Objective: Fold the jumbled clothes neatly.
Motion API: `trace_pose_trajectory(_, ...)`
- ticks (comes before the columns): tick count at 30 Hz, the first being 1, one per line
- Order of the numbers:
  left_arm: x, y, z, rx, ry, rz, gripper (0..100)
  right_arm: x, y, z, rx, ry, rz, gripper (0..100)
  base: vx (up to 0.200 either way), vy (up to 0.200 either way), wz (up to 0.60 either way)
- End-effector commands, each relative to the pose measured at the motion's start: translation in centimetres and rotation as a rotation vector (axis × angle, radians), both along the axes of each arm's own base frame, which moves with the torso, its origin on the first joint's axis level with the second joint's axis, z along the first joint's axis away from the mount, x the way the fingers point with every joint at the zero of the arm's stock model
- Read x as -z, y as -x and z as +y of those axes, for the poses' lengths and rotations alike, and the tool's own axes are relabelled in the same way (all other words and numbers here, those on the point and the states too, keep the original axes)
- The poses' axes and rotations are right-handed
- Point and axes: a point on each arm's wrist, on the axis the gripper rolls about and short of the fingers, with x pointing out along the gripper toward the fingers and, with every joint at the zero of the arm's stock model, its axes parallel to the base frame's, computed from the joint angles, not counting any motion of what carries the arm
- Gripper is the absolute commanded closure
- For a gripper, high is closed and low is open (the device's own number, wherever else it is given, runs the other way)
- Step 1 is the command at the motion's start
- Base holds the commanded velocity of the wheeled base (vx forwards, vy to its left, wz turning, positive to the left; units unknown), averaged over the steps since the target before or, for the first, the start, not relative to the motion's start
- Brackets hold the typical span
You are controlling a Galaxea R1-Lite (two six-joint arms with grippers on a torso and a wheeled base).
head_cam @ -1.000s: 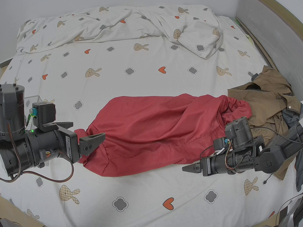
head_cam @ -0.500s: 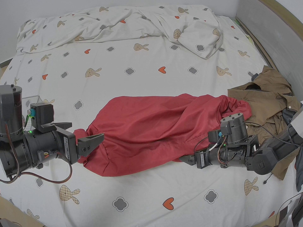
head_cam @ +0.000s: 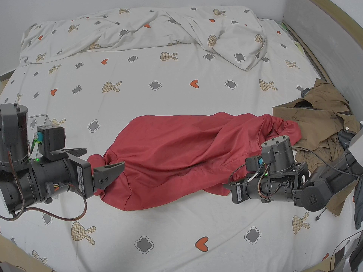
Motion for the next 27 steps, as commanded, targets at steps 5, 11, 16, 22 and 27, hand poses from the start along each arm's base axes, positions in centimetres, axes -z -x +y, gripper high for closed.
trace_pose_trajectory(5, 0.4, 0.0, -0.1, 0.006, -0.016, 0.013, 0, -4.5, 3.3, -0.9, 0.045, -0.163, 0.005, 100, 0.000, 0.000, 0.00)
trace_pose_trajectory(11, 0.5, 0.1, -1.0, 0.045, -0.025, 0.017, 0, -12.6, 9.1, -3.7, -0.069, -0.443, 0.148, 100, 0.000, 0.000, 0.00)
trace_pose_trajectory(16, 0.9, 0.3, -2.4, 0.123, -0.098, 0.001, 0, -18.9, 11.9, -5.7, -0.137, -0.580, 0.235, 100, 0.000, 0.000, 0.00)
trace_pose_trajectory(22, 1.1, 0.5, -4.8, 0.190, -0.204, -0.062, 0, -23.3, 12.0, -6.5, -0.163, -0.669, 0.291, 100, 0.000, 0.000, 0.00)
trace_pose_trajectory(27, 1.0, 0.6, -6.9, 0.230, -0.251, -0.126, 0, -24.6, 10.4, -6.2, -0.217, -0.725, 0.353, 100, 0.000, 0.000, 0.00)
